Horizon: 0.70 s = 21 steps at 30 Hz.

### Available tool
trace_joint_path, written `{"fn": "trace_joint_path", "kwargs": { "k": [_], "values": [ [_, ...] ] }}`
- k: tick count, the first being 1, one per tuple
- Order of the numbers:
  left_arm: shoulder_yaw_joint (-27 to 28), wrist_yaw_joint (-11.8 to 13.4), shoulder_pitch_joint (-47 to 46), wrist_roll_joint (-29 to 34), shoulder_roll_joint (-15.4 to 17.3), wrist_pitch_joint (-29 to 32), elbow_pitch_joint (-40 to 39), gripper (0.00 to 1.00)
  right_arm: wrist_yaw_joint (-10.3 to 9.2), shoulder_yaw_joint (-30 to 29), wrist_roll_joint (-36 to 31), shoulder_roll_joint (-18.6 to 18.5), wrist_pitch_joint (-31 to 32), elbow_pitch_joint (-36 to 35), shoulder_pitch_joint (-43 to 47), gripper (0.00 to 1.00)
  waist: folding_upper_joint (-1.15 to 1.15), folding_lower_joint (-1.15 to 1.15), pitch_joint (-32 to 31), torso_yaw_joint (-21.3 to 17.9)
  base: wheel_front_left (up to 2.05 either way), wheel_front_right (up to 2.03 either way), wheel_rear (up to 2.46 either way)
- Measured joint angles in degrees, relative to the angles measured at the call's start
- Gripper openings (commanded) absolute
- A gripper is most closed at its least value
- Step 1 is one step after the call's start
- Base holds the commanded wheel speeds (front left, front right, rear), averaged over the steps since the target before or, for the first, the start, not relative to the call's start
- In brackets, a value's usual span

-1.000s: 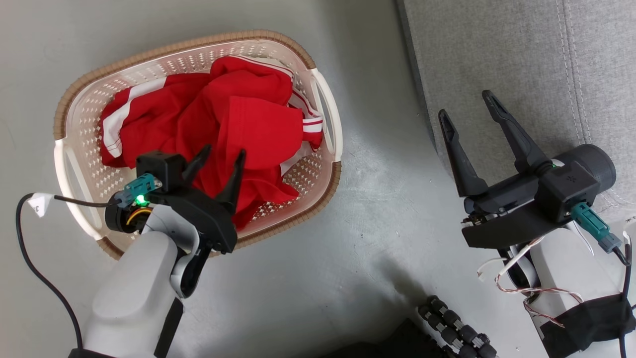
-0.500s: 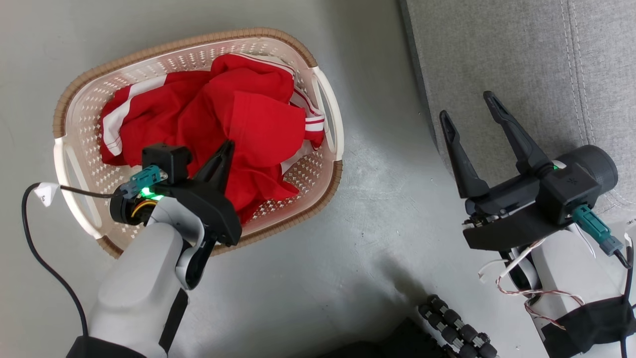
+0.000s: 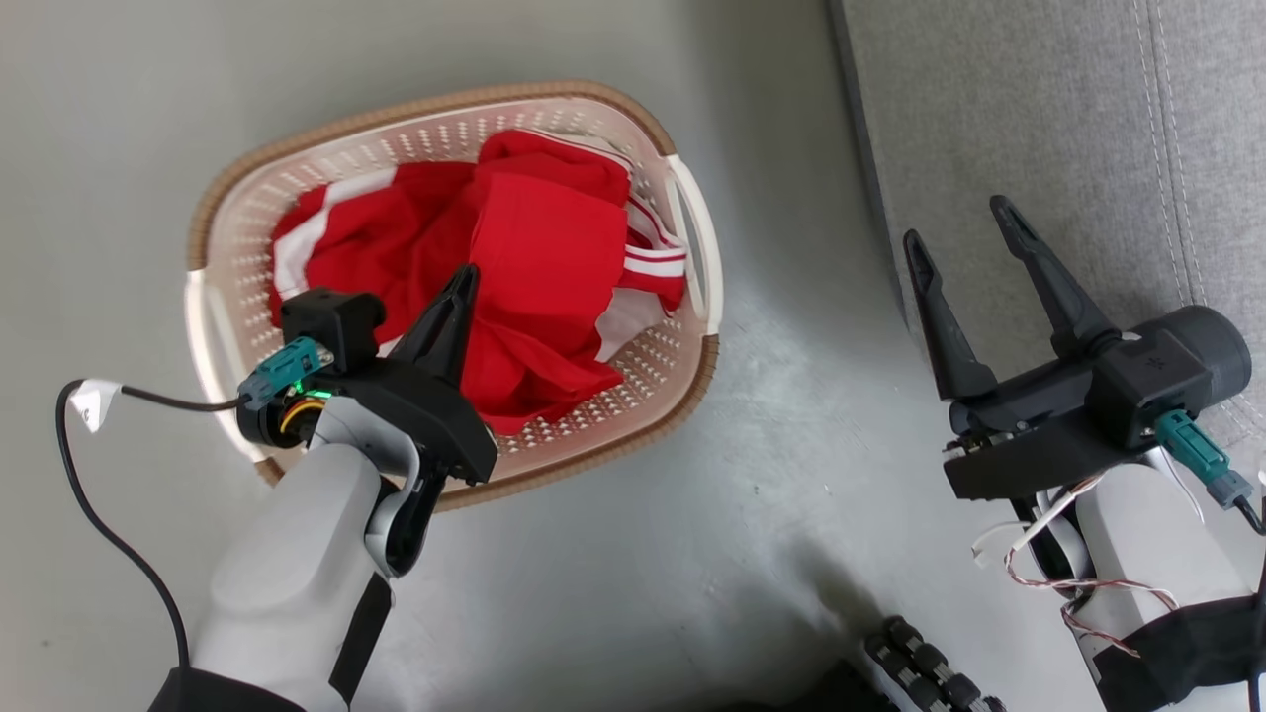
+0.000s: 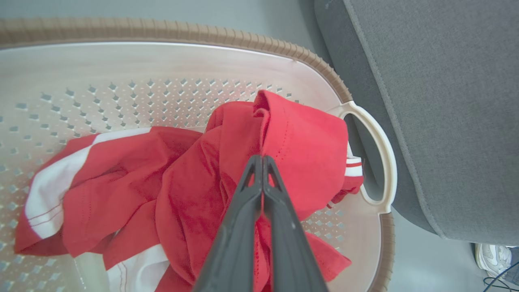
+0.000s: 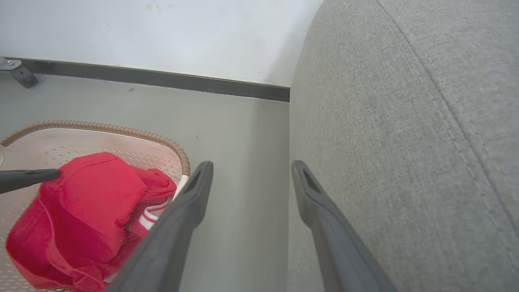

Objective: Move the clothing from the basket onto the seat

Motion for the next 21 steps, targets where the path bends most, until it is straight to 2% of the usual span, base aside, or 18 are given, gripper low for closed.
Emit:
{"fn": "trace_joint_path", "kwargs": {
  "k": [11, 21],
  "values": [
    [-0.18, -0.01, 3.54, -3.39, 0.21, -2.13, -2.69, 0.00, 0.01, 0.02, 0.16, 0.05, 0.00, 3.28, 0.45, 1.00, 0.00, 0.00, -5.18, 3.26, 0.00, 0.00, 0.00],
    [1.64, 0.00, 7.87, -5.39, 1.45, -3.10, -7.43, 0.00, 0.24, 0.11, 0.89, 0.87, 0.01, 8.28, 2.74, 1.00, -0.02, -0.01, -13.20, 6.63, 0.00, 0.00, 0.00]
  ]
}}
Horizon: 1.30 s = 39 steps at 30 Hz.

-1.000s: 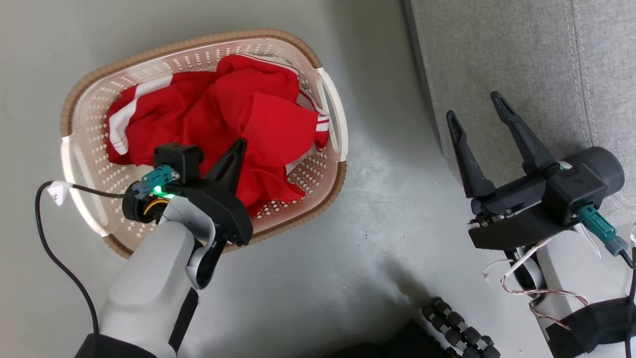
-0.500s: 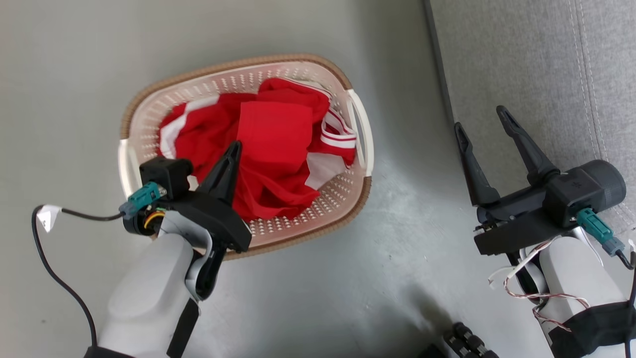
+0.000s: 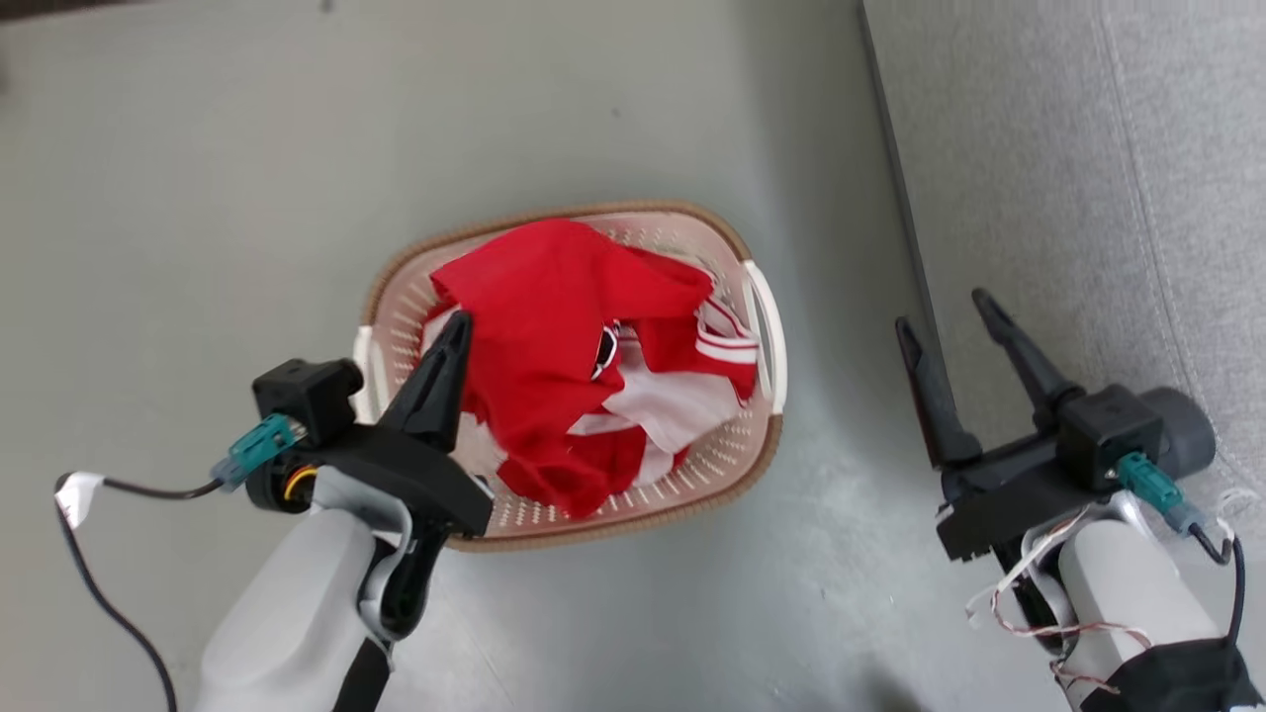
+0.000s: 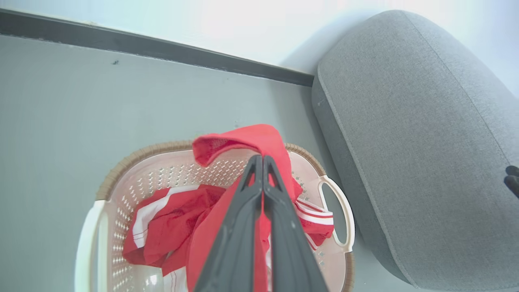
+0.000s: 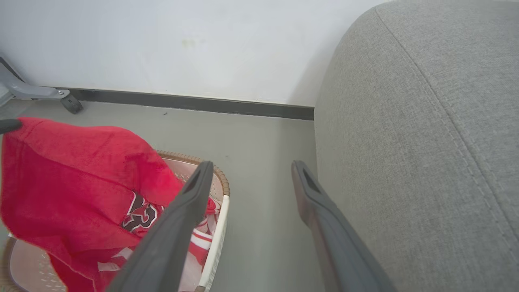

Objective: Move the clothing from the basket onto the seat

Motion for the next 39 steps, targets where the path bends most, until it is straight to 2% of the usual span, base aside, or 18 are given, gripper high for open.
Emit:
{"fn": "trace_joint_path", "kwargs": {
  "k": [8, 17, 24, 32, 37, 39],
  "values": [
    [0.78, 0.00, 3.44, -0.10, 1.68, -0.02, -5.64, 0.00, 0.04, 0.53, 1.42, 0.46, 0.00, 3.09, 2.82, 1.00, 0.00, 0.00, -6.57, 2.24, 0.00, 0.00, 0.00],
    [3.37, 0.00, 8.42, 1.88, 3.80, -0.02, -14.45, 0.00, 0.55, 2.34, 1.94, 1.69, 0.00, 6.01, 5.22, 1.00, 0.00, -0.01, -14.27, 4.10, 0.00, 0.00, 0.00],
    [4.26, 0.60, 11.78, 4.43, 4.26, -0.02, -21.71, 0.00, 0.62, 3.20, 2.80, 1.77, 0.00, 7.79, 7.56, 1.00, 0.00, -0.01, -20.30, 4.69, 0.00, 0.00, 0.00],
    [2.57, 2.23, 16.02, 6.34, 4.74, -0.03, -29.20, 0.00, 1.04, 7.19, 2.79, 1.93, 0.01, 8.99, 10.35, 1.00, 0.00, -0.02, -27.01, 5.05, 0.00, 0.00, 0.00],
    [2.55, 4.20, 18.02, 7.95, 6.54, -0.02, -33.60, 0.00, 1.05, 11.62, 2.75, 2.54, 0.00, 8.22, 10.30, 1.00, 0.00, -0.01, -30.16, 5.30, 0.00, 0.00, 0.00],
    [2.36, 4.21, 18.11, 7.95, 6.50, 0.05, -35.10, 0.00, 1.05, 13.61, 2.76, 2.60, 0.00, 7.93, 10.06, 1.00, 0.01, -0.01, -31.00, 5.49, 0.00, 0.00, 0.00]
  ]
}}
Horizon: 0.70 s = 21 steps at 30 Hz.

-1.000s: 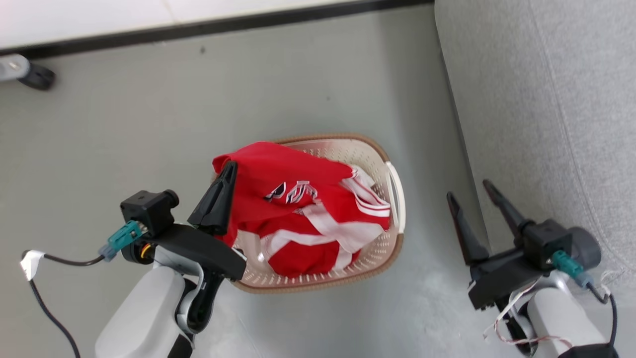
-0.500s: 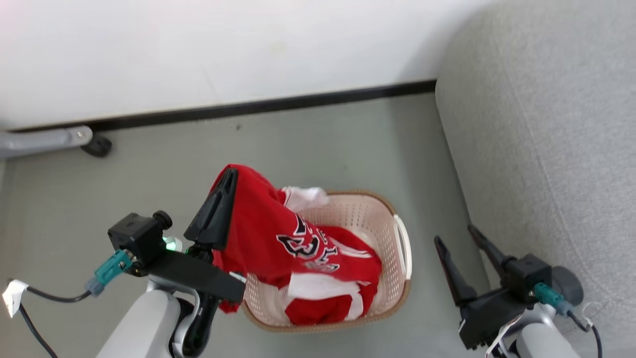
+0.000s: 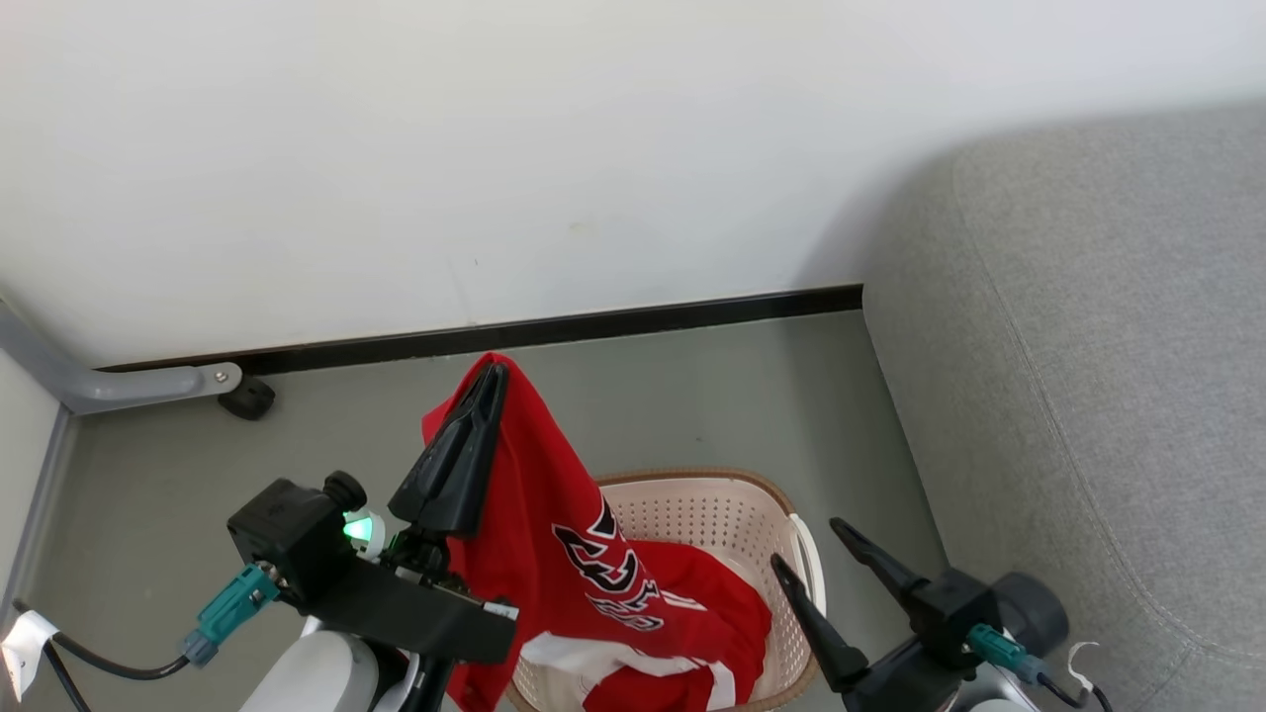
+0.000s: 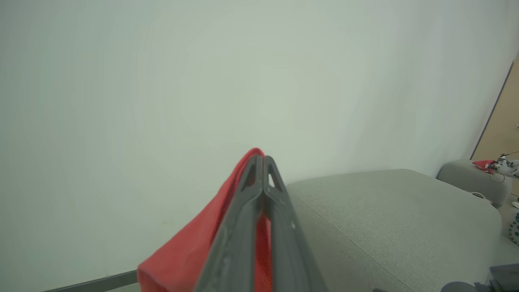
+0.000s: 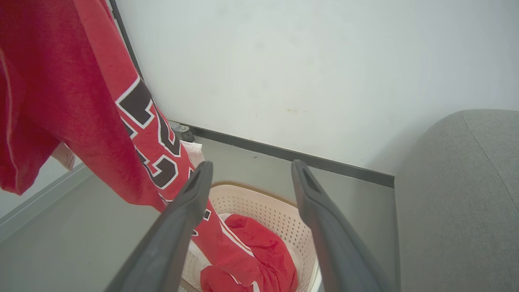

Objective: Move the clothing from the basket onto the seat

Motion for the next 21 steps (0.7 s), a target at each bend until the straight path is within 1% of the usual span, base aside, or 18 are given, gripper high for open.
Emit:
{"fn": "trace_joint_path", "kwargs": {
  "k": [5, 10, 21],
  "values": [
    [-0.21, 0.96, -0.01, 0.01, 0.29, 1.43, -2.97, 0.00, 0.00, 3.07, 0.67, -0.05, 0.00, -0.86, -0.96, 1.00, 0.01, 0.01, -0.96, 1.05, 0.00, 0.00, 0.00],
    [-0.87, 1.01, -0.22, 0.02, 0.45, 2.97, -5.68, 0.00, 0.00, 6.59, 1.92, -0.27, 0.00, -1.09, -1.49, 1.00, 0.01, 0.01, -1.57, 2.27, 0.00, 0.00, 0.00],
    [-0.87, 2.42, -0.64, -0.08, 1.10, 5.97, -9.39, 0.00, 0.01, 16.12, 4.25, -0.03, 0.00, -1.77, -7.01, 1.00, 0.00, 0.01, -2.96, 3.55, 0.00, 0.00, 0.00]
  ]
}}
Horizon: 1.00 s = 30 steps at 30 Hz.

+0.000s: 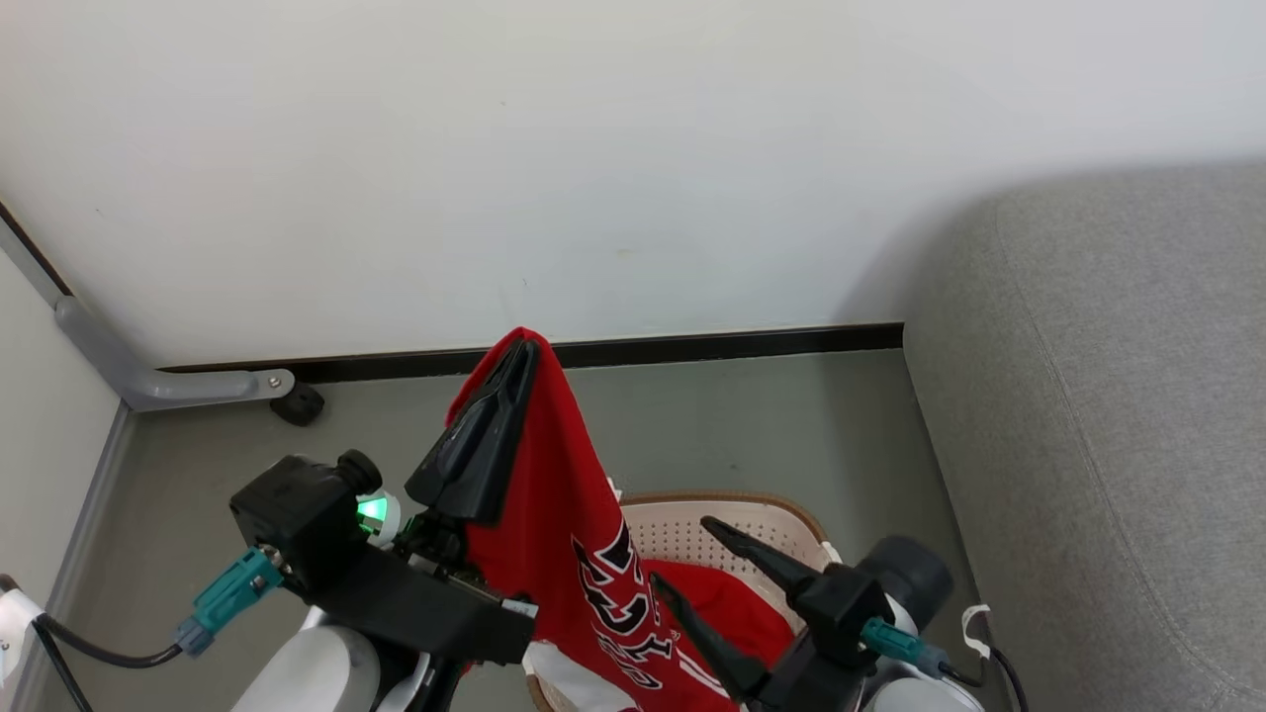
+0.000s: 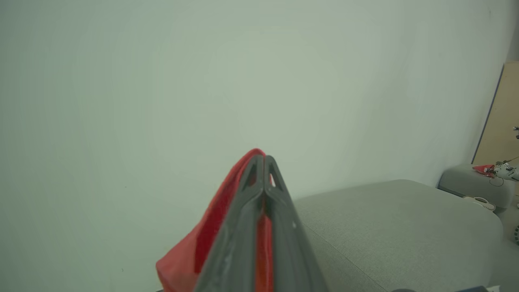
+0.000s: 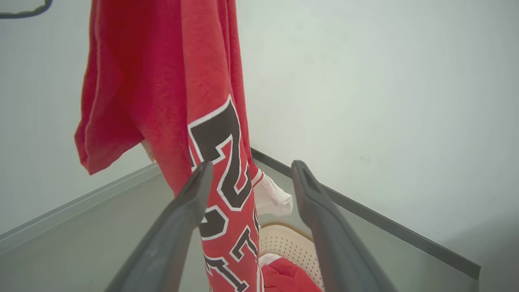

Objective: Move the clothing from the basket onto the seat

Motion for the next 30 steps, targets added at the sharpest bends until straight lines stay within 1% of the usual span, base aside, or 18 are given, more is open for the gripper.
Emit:
{"fn": "trace_joint_path", "kwargs": {
  "k": [8, 12, 18, 30],
  "values": [
    [-0.58, 0.01, -2.32, -0.10, -0.38, 2.21, -1.58, 0.00, 0.00, 2.86, 2.37, -0.10, 0.00, 0.99, -2.68, 1.00, 0.00, 0.00, -0.36, 0.89, 0.00, 0.00, 0.00],
    [-0.60, 0.58, -2.46, -0.10, -0.31, 3.05, -2.71, 0.00, 0.00, 4.66, 3.01, 0.04, 0.00, 1.24, -4.32, 1.00, 0.00, 0.00, -0.58, 1.25, 0.00, 0.00, 0.00],
    [-1.02, 0.59, -2.70, -0.11, -0.42, 4.02, -3.30, 0.00, 0.00, 6.36, 3.98, 0.11, 0.00, 1.67, -5.73, 1.00, 0.00, 0.00, -0.74, 1.45, 0.00, 0.00, 0.00],
    [-3.67, 0.52, -3.89, -0.20, -1.16, 6.62, -7.30, 0.00, 0.04, 9.71, 6.62, 0.16, 0.00, 2.93, -8.15, 1.00, 0.00, 0.00, -1.50, 2.31, 0.00, 0.00, 0.00]
  ]
}}
